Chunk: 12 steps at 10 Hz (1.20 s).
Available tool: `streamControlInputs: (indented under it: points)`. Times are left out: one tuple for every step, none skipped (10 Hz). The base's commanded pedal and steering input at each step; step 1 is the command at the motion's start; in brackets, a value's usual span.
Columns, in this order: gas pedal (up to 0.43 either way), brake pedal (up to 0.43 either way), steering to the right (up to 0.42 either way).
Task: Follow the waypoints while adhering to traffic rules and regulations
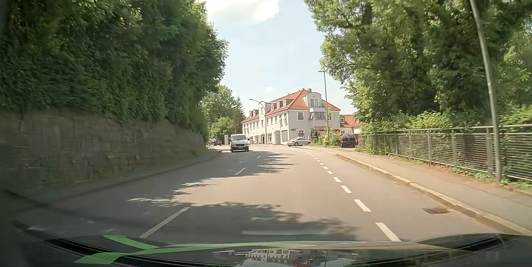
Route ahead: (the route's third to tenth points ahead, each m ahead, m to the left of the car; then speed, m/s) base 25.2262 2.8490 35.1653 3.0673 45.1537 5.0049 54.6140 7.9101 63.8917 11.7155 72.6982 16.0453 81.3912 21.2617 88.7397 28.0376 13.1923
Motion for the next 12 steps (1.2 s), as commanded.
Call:
streamControlInputs:
  points:
    - [0.209, 0.000, 0.006]
    - [0.197, 0.000, 0.005]
    - [0.197, 0.000, 0.004]
    - [0.189, 0.000, 0.002]
    - [0.177, 0.000, 0.000]
    - [0.169, 0.000, -0.003]
    - [0.169, 0.000, -0.005]
    - [0.169, 0.000, -0.007]
    - [0.157, 0.000, -0.009]
    - [0.150, 0.000, -0.012]
    - [0.138, 0.000, -0.014]
    - [0.138, 0.000, -0.016]
